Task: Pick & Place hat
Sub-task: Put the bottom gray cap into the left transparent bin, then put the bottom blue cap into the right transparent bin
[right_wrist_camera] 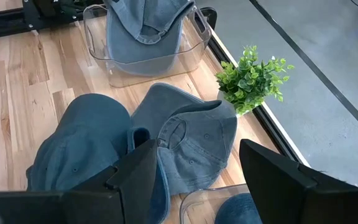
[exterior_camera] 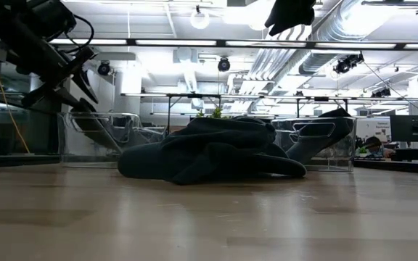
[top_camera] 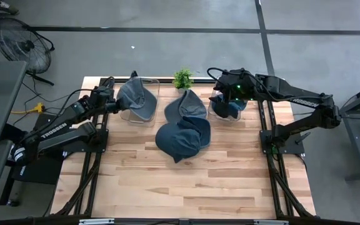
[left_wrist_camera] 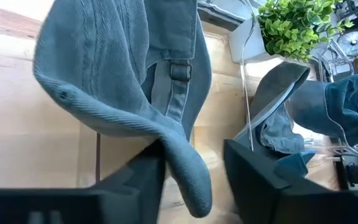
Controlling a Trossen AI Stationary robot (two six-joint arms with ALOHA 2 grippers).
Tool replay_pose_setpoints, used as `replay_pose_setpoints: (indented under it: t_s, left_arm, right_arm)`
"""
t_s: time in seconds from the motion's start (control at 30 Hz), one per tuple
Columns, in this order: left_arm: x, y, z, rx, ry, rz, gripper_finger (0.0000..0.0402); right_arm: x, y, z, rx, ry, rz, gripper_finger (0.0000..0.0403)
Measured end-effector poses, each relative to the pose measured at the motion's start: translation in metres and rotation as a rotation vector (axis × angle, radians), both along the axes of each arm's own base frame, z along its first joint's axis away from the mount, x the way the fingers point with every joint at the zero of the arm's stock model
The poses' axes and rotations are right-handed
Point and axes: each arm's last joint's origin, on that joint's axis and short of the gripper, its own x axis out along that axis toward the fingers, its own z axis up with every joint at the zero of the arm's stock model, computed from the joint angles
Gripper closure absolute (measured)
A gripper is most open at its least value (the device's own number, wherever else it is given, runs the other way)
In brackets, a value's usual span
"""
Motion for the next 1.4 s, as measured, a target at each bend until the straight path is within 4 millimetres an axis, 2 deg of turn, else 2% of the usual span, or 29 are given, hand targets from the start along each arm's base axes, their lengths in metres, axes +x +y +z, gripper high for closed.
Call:
replay_pose_setpoints:
  t_s: [0.17, 0.33, 0.7, 0.83, 1.1, 1.4]
  left_arm:
    - [0.0, 0.0, 0.0, -0.008, -0.005, 0.001, 0.0173]
    - [-0.002, -0.002, 0.006, 0.019, -0.012, 0.013, 0.0147]
    - [-0.02, -0.011, 0.045, 0.076, 0.124, 0.105, 0.0144]
    - [-0.022, -0.013, 0.058, 0.107, 0.12, 0.112, 0.0144]
    - [-0.018, -0.011, 0.08, 0.263, 0.057, -0.016, 0.0144]
    - [-0.011, -0.011, 0.09, 0.355, -0.042, -0.149, 0.0144]
  right_arm:
    - [0.0, 0.0, 0.0, 0.002, 0.001, -0.002, 0.0178]
    - [-0.001, 0.0, -0.002, 0.015, 0.017, -0.009, 0.0178]
    - [-0.003, 0.001, -0.003, 0.046, 0.027, -0.034, 0.0178]
    - [-0.003, 0.001, -0.004, 0.052, 0.033, -0.038, 0.0178]
    - [-0.003, 0.001, -0.004, 0.018, 0.048, -0.003, 0.0178]
    - [-0.006, -0.007, -0.004, 0.031, 0.037, -0.103, 0.0178]
